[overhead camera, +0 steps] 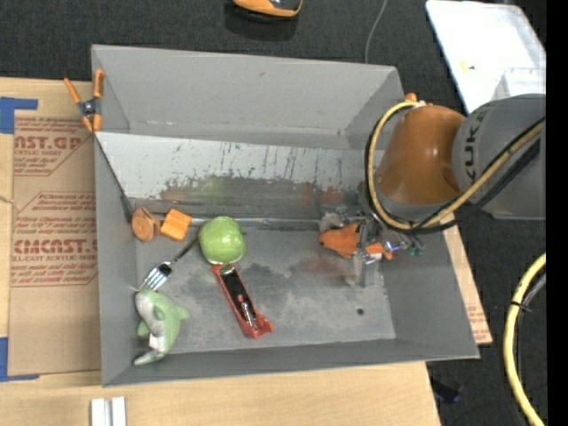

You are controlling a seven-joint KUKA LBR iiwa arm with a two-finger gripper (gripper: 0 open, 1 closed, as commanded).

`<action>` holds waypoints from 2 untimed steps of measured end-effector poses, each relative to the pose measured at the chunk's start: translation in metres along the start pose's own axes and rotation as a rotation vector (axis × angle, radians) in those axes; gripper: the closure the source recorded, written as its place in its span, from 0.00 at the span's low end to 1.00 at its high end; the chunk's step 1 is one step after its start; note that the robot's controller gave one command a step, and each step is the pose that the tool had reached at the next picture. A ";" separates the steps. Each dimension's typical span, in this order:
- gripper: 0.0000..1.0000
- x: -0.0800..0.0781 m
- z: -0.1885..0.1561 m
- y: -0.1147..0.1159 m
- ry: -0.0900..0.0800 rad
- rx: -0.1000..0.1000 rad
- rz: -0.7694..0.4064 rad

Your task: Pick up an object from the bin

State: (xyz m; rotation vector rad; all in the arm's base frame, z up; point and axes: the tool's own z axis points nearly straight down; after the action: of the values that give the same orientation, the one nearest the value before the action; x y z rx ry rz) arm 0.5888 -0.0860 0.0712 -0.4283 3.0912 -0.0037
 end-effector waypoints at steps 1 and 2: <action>0.00 0.001 0.000 0.008 -0.001 -0.001 0.265; 1.00 -0.001 0.000 0.002 -0.005 0.000 0.040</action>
Offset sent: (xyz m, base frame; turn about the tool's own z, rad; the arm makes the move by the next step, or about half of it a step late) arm -0.0008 0.0014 0.0002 0.0400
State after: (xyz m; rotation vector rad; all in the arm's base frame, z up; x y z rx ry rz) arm 0.5888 -0.0836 0.0715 -0.3654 3.0948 -0.0017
